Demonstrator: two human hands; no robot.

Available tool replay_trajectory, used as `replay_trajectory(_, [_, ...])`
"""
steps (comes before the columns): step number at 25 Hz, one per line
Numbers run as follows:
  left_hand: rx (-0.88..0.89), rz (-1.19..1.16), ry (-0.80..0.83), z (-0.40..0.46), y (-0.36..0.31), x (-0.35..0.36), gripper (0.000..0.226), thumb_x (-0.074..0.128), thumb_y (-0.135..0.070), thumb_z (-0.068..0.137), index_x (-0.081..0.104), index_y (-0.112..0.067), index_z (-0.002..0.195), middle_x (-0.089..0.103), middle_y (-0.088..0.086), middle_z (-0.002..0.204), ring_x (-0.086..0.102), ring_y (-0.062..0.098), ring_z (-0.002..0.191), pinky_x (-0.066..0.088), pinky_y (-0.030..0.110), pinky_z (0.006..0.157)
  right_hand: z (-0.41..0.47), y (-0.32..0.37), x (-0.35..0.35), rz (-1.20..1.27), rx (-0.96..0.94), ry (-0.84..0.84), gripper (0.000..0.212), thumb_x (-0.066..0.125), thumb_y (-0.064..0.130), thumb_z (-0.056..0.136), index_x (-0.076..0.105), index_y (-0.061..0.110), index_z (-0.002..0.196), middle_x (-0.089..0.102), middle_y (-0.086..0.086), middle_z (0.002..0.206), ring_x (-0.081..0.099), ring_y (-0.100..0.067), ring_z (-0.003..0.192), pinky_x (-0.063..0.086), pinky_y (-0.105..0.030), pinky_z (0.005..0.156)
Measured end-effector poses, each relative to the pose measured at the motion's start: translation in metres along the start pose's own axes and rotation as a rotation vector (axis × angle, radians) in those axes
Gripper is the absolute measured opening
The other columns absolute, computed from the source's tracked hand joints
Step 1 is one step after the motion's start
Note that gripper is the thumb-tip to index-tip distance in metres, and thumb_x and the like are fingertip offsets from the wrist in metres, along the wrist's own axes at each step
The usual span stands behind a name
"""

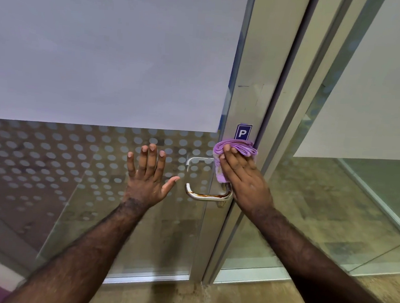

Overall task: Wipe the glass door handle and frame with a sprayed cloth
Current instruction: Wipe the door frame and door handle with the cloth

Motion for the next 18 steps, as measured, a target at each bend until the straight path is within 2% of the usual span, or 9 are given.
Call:
replay_trajectory(4, [0.001,-0.001,-0.002,0.0,0.0,-0.001,0.111,0.053,-0.072,0.1,-0.001,-0.005,0.169,-0.015,0.019,0.178,-0.013,0.037,0.166,-0.006,0.064,0.131,0.013,-0.004,-0.011,-0.049,-0.132,-0.023,0.07,0.06,-0.008,0.101,0.04,0.007,0.166,0.03,-0.01,0.175,0.034,-0.024,0.162,0.015,-0.044,0.139])
replay_trajectory(6, [0.001,-0.009,0.008,0.0,0.0,-0.001,0.112,0.053,-0.073,0.1,-0.002,-0.005,0.169,-0.016,0.019,0.178,-0.014,0.037,0.166,-0.008,0.064,0.131,0.02,-0.015,-0.026,-0.091,-0.099,-0.066,0.069,0.059,-0.013,0.099,0.044,0.003,0.164,0.036,-0.014,0.174,0.041,-0.031,0.16,0.024,-0.048,0.136])
replay_trajectory(9, [-0.003,-0.003,0.02,0.0,0.001,0.0,0.111,0.052,-0.073,0.1,-0.003,-0.005,0.169,-0.017,0.019,0.178,-0.015,0.036,0.166,-0.009,0.063,0.131,0.054,-0.032,-0.056,-0.132,0.068,-0.149,0.076,0.063,-0.016,0.095,0.038,0.0,0.165,0.032,-0.02,0.174,0.032,-0.037,0.163,0.022,-0.051,0.136])
replay_trajectory(14, [0.001,-0.006,0.036,-0.001,0.001,0.0,0.112,0.051,-0.074,0.1,-0.004,-0.005,0.169,-0.019,0.018,0.178,-0.016,0.036,0.165,-0.01,0.063,0.131,0.145,-0.062,-0.094,-0.088,0.174,-0.393,0.051,0.053,0.009,0.114,0.042,-0.006,0.161,0.043,-0.03,0.168,0.038,-0.045,0.159,0.016,-0.048,0.137])
replay_trajectory(16, [-0.002,-0.014,0.042,-0.001,0.001,0.001,0.112,0.051,-0.074,0.1,-0.005,-0.006,0.169,-0.02,0.017,0.178,-0.017,0.036,0.165,-0.01,0.063,0.131,0.146,-0.065,-0.092,-0.081,0.166,-0.405,0.049,0.051,0.01,0.115,0.042,-0.006,0.161,0.043,-0.03,0.167,0.038,-0.045,0.158,0.016,-0.049,0.137])
replay_trajectory(18, [-0.004,-0.013,0.047,-0.001,0.002,0.002,0.113,0.052,-0.074,0.1,-0.006,-0.006,0.169,-0.02,0.017,0.178,-0.017,0.035,0.165,-0.011,0.063,0.131,0.125,-0.056,-0.08,-0.053,0.147,-0.347,0.055,0.059,0.003,0.11,0.042,-0.005,0.162,0.041,-0.029,0.169,0.036,-0.044,0.16,0.017,-0.052,0.138])
Point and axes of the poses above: each hand's wrist, its own z-axis towards the middle knuckle, its own x-axis out of the palm, y = z × x, the point moved 1 cm from there along z, towards the middle knuckle
